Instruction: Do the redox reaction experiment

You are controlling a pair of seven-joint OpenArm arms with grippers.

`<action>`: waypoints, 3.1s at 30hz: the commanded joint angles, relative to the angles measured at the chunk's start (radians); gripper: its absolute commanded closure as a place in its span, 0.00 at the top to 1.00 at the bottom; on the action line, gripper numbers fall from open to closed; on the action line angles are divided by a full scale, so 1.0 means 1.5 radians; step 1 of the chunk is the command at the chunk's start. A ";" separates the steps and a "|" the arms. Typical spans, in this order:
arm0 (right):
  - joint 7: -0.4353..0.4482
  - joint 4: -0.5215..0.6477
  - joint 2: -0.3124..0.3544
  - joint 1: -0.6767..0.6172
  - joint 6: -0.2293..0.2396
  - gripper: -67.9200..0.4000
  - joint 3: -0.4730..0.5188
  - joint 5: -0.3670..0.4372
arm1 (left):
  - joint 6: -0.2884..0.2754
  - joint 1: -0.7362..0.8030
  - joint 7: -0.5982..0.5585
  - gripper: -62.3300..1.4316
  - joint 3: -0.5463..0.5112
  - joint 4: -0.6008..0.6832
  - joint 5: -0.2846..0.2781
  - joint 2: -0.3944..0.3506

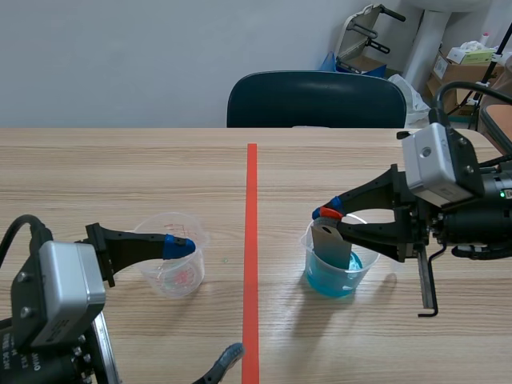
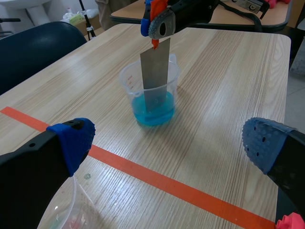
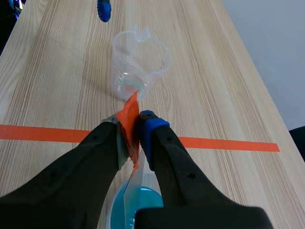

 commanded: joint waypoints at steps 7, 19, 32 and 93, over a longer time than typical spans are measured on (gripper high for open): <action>0.013 0.009 0.006 0.008 0.005 0.01 0.009 0.011 | -0.001 -0.001 -0.011 1.00 0.003 0.005 -0.007 0.005; 0.013 0.009 0.006 0.008 0.005 0.01 0.009 0.011 | -0.001 -0.001 -0.011 1.00 0.003 0.005 -0.007 0.005; 0.013 0.009 0.006 0.008 0.005 0.02 0.009 0.011 | -0.001 0.000 -0.011 1.00 0.003 0.005 -0.007 0.005; 0.037 0.009 0.010 0.008 0.005 0.01 0.009 0.007 | 0.001 -0.002 0.017 1.00 0.003 0.005 -0.002 0.009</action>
